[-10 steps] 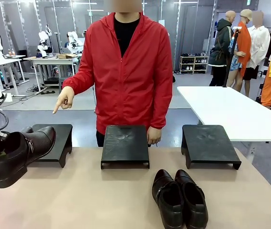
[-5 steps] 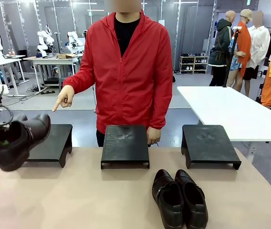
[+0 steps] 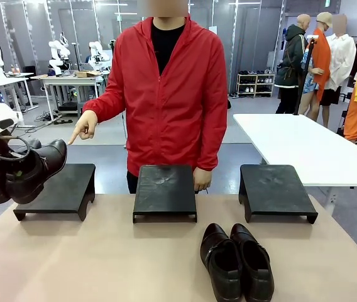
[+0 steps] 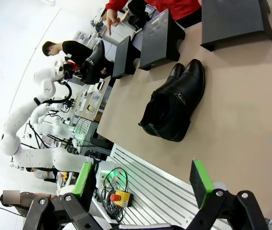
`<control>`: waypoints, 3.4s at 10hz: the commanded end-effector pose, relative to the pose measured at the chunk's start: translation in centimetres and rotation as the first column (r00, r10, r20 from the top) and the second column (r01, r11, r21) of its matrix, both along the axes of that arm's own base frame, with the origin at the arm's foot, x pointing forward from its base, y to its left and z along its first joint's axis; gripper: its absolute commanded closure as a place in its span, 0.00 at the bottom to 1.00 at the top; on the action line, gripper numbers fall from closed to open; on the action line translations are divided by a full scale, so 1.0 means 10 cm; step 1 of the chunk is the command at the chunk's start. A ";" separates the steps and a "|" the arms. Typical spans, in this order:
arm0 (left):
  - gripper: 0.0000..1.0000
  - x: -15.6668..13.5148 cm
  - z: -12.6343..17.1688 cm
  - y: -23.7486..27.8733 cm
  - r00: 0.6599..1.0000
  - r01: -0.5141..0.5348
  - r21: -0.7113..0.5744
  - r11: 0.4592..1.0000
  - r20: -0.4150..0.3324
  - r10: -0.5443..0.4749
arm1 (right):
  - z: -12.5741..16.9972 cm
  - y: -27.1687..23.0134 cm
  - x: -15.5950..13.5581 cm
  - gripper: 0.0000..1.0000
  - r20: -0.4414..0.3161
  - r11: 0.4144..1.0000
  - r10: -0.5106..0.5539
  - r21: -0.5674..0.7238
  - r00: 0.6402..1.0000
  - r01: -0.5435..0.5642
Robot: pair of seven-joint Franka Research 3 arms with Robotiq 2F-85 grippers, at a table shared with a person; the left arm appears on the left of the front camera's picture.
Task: Place the shoes on the stand as instructed by the person.
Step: Pick up one pair of Shoes and place it on the Shoes Stand indicated by the person.
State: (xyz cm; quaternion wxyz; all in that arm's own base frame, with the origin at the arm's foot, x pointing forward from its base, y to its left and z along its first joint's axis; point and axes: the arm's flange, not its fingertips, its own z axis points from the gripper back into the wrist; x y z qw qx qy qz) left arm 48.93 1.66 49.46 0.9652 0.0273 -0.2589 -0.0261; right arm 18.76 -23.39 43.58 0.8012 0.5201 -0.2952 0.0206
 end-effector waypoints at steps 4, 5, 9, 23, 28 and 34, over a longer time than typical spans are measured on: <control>0.92 0.65 -0.24 -0.01 0.994 0.048 -0.042 0.998 0.103 -0.043 | 0.02 -0.01 -0.01 0.00 0.023 1.000 0.004 0.000 1.000 -0.004; 0.92 0.77 -0.37 -0.01 0.994 0.018 -0.064 0.998 0.108 -0.011 | 0.02 -0.01 -0.01 0.00 0.023 1.000 0.004 0.000 1.000 -0.004; 0.92 0.96 -0.63 -0.07 0.986 0.047 -0.115 0.992 0.162 -0.027 | 0.02 -0.01 -0.01 0.00 0.023 1.000 0.004 0.000 1.000 -0.004; 0.46 1.01 -0.89 -0.08 0.992 0.064 -0.116 0.991 0.114 -0.051 | 0.02 -0.01 -0.01 0.00 0.023 1.000 0.004 0.000 1.000 -0.004; 0.00 0.80 -0.63 -0.21 0.994 0.092 -0.121 0.988 0.072 -0.084 | 0.02 -0.01 -0.01 0.00 0.023 1.000 0.004 0.000 1.000 -0.004; 0.00 0.80 -0.61 -0.24 0.996 0.063 -0.115 0.991 0.072 -0.055 | 0.02 -0.01 -0.01 0.00 0.023 1.000 0.004 0.000 1.000 -0.004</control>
